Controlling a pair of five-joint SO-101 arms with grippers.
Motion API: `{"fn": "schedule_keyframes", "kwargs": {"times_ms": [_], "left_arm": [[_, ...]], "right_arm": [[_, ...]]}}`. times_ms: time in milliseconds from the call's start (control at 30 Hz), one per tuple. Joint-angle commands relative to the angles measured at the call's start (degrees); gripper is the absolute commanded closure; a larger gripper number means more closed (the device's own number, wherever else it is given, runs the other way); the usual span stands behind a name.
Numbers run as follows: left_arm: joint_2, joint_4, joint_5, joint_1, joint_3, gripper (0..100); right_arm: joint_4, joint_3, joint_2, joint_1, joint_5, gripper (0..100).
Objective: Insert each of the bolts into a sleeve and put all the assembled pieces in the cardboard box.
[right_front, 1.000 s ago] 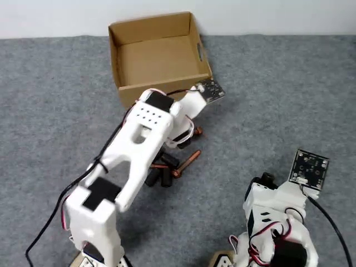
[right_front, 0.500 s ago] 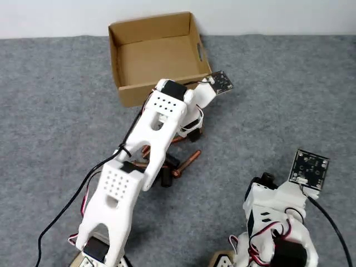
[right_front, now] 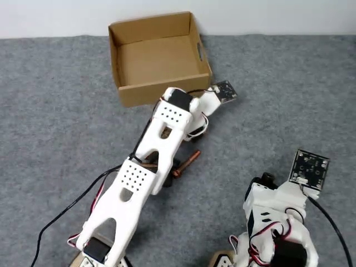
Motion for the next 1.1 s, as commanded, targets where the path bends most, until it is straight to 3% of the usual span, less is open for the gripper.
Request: {"fn": "schedule_keyframes", "kwargs": {"times_ms": [0, 67, 200, 300, 467, 667, 833, 1067], "left_arm": [[0.3, 0.7, -0.3, 0.0, -4.8, 95], [0.0, 0.8, -0.3, 0.4, -5.1, 100], [-0.1, 2.4, 1.0, 1.7, -9.6, 99], [-1.8, 2.4, 7.2, 2.3, -13.0, 99], [-14.4, 2.5, 15.9, 3.9, -4.8, 99], [-38.5, 2.4, 22.1, 5.3, 22.5, 99], [-62.0, 2.1, 22.7, 5.2, 48.7, 100], [-93.5, 0.4, 26.2, 5.1, 74.4, 100]], "right_arm": [[-1.3, -0.4, -0.1, 0.4, -0.8, 99.1], [-1.3, -0.4, -0.1, 0.4, -0.8, 99.1], [-1.2, -0.4, -0.1, 0.3, -0.8, 99.1], [-1.1, -0.4, -0.1, 0.3, -0.8, 99.1], [-0.8, -0.7, -0.2, 0.2, -0.7, 99.1], [-0.8, -0.8, -0.2, 0.1, -0.5, 99.1], [-0.7, -1.1, -0.7, 0.1, -0.5, 99.1], [-0.6, -5.4, -0.1, -1.5, 0.6, 99.1]]}}
